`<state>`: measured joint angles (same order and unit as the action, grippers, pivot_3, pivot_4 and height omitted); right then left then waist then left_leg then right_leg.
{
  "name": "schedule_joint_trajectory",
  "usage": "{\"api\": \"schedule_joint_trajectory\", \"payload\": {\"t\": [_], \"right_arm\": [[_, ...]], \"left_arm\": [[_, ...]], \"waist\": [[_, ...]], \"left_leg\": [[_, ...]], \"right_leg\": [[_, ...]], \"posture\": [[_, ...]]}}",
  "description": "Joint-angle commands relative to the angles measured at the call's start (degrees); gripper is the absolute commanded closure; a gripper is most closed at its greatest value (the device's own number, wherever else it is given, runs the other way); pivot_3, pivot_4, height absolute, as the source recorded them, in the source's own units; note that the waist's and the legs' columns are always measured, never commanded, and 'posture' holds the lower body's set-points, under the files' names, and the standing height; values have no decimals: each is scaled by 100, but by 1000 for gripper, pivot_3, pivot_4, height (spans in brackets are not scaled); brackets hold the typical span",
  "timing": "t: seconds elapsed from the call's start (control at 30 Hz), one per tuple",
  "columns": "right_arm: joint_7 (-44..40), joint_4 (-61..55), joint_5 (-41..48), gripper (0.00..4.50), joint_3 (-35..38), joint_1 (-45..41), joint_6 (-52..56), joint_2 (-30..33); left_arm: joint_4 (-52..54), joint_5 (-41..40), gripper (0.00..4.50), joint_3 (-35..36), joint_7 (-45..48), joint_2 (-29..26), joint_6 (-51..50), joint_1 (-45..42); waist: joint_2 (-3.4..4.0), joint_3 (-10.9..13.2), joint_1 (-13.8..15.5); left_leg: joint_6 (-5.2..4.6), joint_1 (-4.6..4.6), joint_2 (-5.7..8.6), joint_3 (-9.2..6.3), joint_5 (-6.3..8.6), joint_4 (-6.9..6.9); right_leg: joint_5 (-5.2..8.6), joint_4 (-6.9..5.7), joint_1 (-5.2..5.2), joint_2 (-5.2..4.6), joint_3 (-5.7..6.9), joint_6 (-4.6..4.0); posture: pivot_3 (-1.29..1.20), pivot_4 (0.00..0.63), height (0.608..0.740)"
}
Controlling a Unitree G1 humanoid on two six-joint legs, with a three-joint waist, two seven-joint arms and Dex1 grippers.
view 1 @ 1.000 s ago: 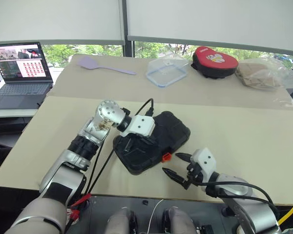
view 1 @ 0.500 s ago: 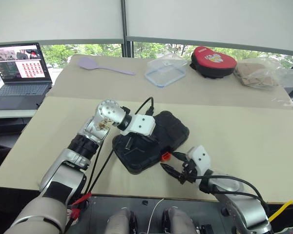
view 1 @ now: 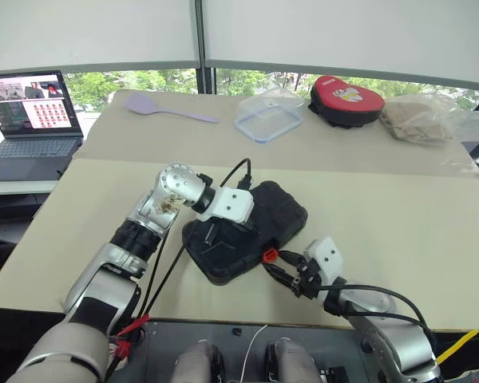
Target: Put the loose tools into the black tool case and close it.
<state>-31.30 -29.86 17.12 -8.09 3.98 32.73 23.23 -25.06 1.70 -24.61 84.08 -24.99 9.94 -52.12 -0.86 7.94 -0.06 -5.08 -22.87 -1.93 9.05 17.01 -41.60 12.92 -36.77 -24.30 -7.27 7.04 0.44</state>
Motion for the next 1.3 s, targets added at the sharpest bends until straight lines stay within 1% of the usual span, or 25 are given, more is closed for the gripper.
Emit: {"api": "schedule_joint_trajectory", "payload": {"t": [0.03, 0.47, 0.67, 0.73, 0.8, 0.9, 0.93, 1.17, 1.23, 1.27, 1.3], "right_arm": [[-44, -287, 61, 3221, 31, -52, -215, 20], [-87, -745, -56, 3221, 35, 273, -277, 391], [-60, -776, -5, 3221, 43, 282, -215, 433], [-62, -766, -18, 2307, 27, 278, -201, 464], [-87, -779, 6, 1711, 46, 296, -206, 487], [-96, -845, -16, 664, 89, 315, -205, 530], [-91, -871, -12, 664, 130, 323, -188, 545], [-103, -874, 30, 664, 278, 412, -124, 714], [-182, -924, 73, 1181, 381, 532, -171, 822], [-237, -946, 82, 1305, 437, 603, -215, 892], [-275, -954, 84, 1731, 483, 661, -259, 947]], "left_arm": [[-385, 453, 4500, -378, 30, -52, -17, 150], [-463, 472, 4500, -397, -28, -2, 80, 140], [-510, 476, 4500, -416, -61, 29, 118, 124], [-525, 475, 4500, -415, -63, 36, 128, 117], [-550, 480, 4500, -415, -76, 47, 141, 108], [-571, 480, 4500, -409, -84, 48, 159, 99], [-584, 482, 4500, -408, -93, 52, 165, 97], [-635, 493, 4500, -410, -144, 82, 191, 92], [-651, 497, 4500, -409, -154, 78, 205, 90], [-664, 502, 4500, -410, -161, 77, 216, 87], [-676, 507, 4500, -411, -166, 76, 226, 85]], "waist": [[0, 0, 1], [0, 0, 45], [0, 0, 66], [0, 0, 67], [0, 0, 67], [0, 0, 68], [0, 0, 69], [0, 0, 75], [0, 0, 78], [0, 0, 81], [0, 0, 81]], "left_leg": [[0, 0, 0, 0, 0, 0], [-7, -2, 1, -1, 5, 0], [-12, -4, 2, 0, 8, 0], [-13, -4, 2, 0, 8, 0], [-14, -4, 2, 0, 9, 0], [-26, -3, 2, 0, 16, 0], [-45, -3, 2, -1, 27, 0], [-44, -2, 2, -1, 26, -1], [-44, -3, 2, -1, 26, -1], [-44, -3, 3, -1, 26, -1], [-44, -3, 3, -1, 26, -1]], "right_leg": [[0, 1, 0, -1, 0, 0], [2, 2, 0, -7, 1, 2], [2, 6, 0, -8, 3, 3], [2, 8, 0, -8, 4, 3], [3, 8, 0, -8, 3, 4], [8, 8, 1, -8, 3, 14], [7, 8, 1, -9, 3, 14], [6, 8, 1, -13, 3, 13], [6, 8, 2, -14, 3, 13], [6, 8, 2, -14, 3, 13], [6, 9, 3, -15, 3, 13]], "posture": [[0, 150, 731], [0, 150, 731], [0, 150, 731], [0, 150, 731], [0, 150, 731], [0, 150, 731], [0, 150, 731], [0, 150, 731], [0, 150, 731], [0, 150, 731], [0, 150, 731]]}}
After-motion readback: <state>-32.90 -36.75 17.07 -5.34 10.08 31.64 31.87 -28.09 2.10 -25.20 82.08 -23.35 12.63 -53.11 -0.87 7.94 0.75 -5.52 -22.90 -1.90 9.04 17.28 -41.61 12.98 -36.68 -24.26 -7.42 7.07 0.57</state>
